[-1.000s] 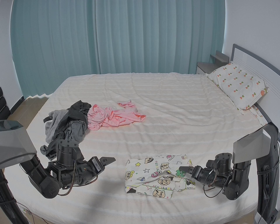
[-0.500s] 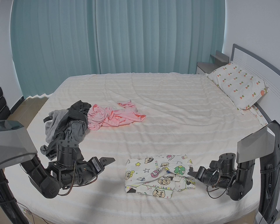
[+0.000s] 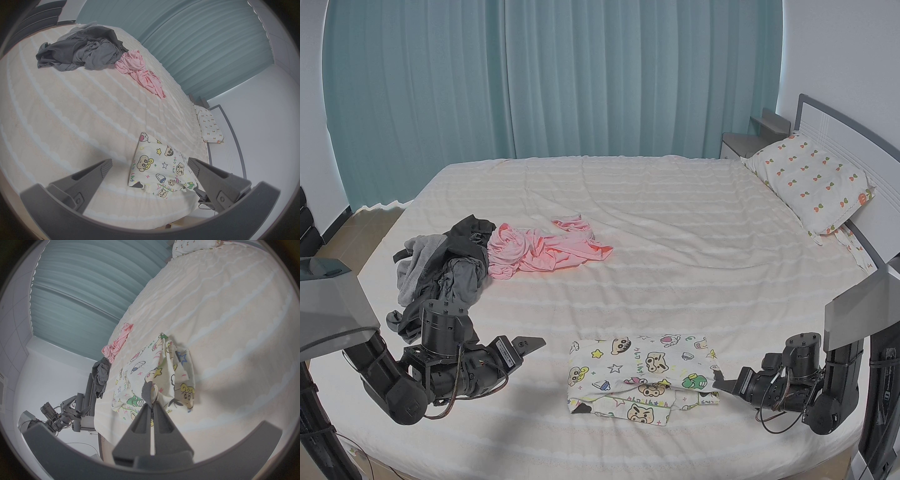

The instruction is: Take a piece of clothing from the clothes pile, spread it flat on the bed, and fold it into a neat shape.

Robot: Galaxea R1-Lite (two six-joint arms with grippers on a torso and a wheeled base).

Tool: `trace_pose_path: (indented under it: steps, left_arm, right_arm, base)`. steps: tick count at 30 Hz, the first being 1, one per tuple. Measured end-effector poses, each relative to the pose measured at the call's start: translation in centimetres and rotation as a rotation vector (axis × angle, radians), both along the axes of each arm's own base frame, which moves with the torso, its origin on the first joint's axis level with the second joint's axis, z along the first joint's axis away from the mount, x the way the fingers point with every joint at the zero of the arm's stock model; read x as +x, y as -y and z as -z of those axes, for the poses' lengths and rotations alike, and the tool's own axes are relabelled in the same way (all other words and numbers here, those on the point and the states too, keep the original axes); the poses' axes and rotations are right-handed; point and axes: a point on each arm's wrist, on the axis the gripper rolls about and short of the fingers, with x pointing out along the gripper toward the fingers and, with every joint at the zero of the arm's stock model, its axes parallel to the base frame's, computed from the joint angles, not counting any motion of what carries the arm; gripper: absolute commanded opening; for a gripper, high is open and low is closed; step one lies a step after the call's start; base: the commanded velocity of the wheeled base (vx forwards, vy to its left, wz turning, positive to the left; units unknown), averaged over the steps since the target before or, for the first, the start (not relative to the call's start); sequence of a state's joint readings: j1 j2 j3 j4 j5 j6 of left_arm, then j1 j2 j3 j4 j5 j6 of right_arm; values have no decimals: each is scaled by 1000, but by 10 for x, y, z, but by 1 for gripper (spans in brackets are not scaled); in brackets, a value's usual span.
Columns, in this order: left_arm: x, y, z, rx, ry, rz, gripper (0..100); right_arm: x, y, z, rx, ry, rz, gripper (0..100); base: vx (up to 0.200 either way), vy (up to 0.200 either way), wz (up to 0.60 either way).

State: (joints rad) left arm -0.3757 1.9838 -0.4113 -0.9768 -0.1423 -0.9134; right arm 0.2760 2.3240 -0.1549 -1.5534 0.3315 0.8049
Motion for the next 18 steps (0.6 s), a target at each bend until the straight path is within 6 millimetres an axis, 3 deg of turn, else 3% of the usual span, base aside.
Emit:
trace_pose_path:
  steps: [18]
  left_arm:
    - [0, 0, 1, 2, -2, 1, 100]
  right_arm:
    - [-14, 14, 15, -119, -36, -59, 0]
  base:
    - [0, 0, 0]
